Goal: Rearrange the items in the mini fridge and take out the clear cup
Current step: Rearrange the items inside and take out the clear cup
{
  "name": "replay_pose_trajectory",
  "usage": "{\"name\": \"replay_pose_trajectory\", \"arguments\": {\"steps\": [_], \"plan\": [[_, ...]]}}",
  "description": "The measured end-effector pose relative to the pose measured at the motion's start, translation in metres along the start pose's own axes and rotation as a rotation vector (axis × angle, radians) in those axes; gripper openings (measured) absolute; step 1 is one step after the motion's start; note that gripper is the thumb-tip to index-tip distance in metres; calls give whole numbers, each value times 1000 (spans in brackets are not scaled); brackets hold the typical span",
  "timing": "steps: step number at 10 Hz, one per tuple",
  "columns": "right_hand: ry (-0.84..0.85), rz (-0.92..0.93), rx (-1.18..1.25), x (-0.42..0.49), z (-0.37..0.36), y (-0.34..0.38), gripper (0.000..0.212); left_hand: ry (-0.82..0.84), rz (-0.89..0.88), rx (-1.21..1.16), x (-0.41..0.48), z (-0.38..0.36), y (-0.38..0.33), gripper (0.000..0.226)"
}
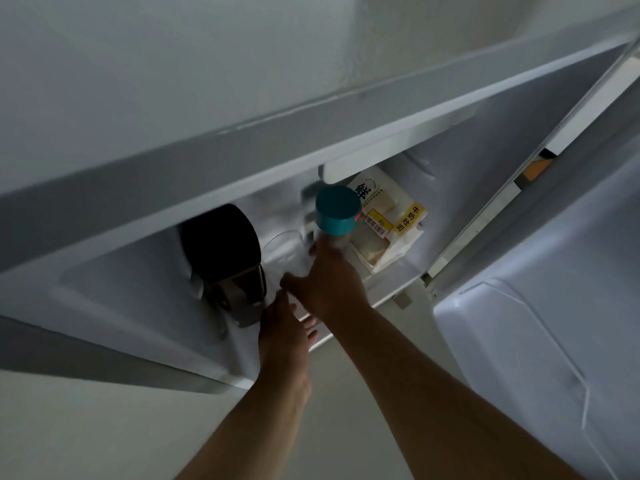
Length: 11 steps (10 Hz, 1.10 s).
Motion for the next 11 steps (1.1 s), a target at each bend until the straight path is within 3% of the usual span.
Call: {"name": "replay_pose_trajectory", "arguments": {"steps": [1, 2, 5, 6, 7, 8, 9, 11], "plan": [[-113, 201, -73, -15, 47, 5, 67, 24, -35, -22, -6, -9, -7, 36], [-125, 263, -305, -23, 77, -1, 54, 107, -14, -14, -10, -28, -3, 26], [-71, 279, -391, -15, 67, -27, 57, 85, 120, 74, 3, -43, 22, 22], [-33, 269, -429, -20, 65, -28, 63, 63, 57, 132, -2, -39, 13, 20], [-139, 286, -427, -31, 78, -10, 59, 6, -157, 206, -26, -26, -8, 16], [-189, 290, -94, -35, 91, 41, 24, -78, -306, 73, -51, -3, -40, 32], [147, 169, 58, -15, 65, 90, 44, -125, -263, -69, -60, 9, -64, 53], [354, 122, 114, -4, 44, 114, 33, -172, -253, -147, -59, -1, -78, 49]]}}
Point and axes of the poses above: each hand's wrist, its own x-axis towards the middle knuckle, its own z-axis out of the back of the hand, y = z × x, the point moved 6 cm from there along x, towards the middle knuckle, and after that the axes turned 1 degree about -x, right-handed, at the moved point
